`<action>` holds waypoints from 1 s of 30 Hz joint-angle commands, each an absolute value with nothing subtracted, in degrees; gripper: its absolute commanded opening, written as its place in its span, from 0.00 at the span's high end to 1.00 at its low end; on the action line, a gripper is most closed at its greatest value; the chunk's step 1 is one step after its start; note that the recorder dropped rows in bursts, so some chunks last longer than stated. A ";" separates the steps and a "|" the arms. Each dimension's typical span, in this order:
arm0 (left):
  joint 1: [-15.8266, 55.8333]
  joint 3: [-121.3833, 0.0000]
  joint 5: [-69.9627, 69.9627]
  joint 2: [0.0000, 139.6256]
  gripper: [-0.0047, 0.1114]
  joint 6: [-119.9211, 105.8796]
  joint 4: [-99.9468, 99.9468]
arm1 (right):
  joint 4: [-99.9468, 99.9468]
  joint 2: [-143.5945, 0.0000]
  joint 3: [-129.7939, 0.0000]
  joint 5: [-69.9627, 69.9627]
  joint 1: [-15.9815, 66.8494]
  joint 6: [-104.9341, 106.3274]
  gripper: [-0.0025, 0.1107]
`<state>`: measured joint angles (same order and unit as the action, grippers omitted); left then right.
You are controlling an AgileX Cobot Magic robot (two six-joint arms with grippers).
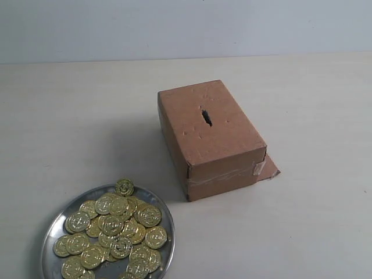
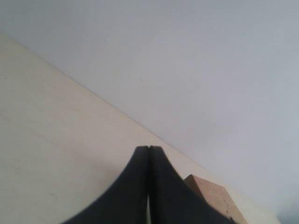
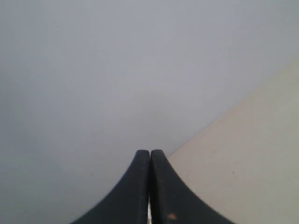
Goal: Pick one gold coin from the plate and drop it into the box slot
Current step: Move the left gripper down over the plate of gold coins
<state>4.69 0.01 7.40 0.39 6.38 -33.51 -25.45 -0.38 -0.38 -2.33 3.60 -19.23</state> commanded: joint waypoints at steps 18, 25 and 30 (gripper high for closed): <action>13.74 -36.32 37.79 45.58 0.96 -71.00 -40.68 | -28.90 -51.06 -45.94 -50.56 3.28 20.05 0.98; 24.35 -46.31 42.89 70.70 0.96 -101.62 -31.00 | -37.46 -67.27 -46.63 -50.02 3.28 29.39 0.98; 30.31 -52.57 45.37 83.59 0.96 -103.10 -14.48 | -37.74 -72.80 -46.63 -50.63 3.28 30.32 0.98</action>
